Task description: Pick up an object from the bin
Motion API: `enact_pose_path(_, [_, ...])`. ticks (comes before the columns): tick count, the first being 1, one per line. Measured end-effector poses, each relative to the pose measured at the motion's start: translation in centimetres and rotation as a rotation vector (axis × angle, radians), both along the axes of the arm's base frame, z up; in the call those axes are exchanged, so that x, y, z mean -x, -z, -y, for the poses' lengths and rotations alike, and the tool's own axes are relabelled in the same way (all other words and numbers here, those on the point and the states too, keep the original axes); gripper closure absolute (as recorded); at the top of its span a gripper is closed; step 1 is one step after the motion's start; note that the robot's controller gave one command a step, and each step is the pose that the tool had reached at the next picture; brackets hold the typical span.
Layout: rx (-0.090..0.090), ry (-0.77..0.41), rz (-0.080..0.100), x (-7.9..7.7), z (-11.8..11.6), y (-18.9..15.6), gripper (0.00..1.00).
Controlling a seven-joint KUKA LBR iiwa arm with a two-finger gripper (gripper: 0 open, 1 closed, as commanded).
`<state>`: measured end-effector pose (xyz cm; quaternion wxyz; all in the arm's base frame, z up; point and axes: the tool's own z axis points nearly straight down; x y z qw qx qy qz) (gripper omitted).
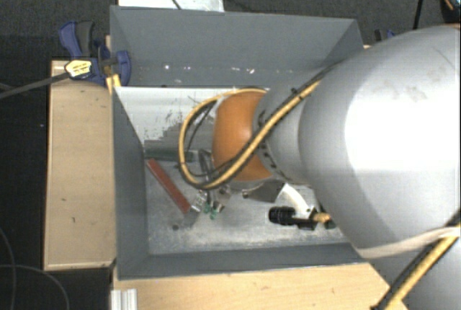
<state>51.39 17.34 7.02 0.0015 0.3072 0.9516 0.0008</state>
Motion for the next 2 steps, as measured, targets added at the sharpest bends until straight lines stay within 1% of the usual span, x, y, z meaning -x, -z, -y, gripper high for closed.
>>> enact_pose_path(1, [-0.001, 0.095, 0.0, -1.08, -1.57, -0.21, 0.0])
enact_pose_path(2, [0.001, 0.092, -0.001, -1.03, -1.5, -0.17, 1.0])
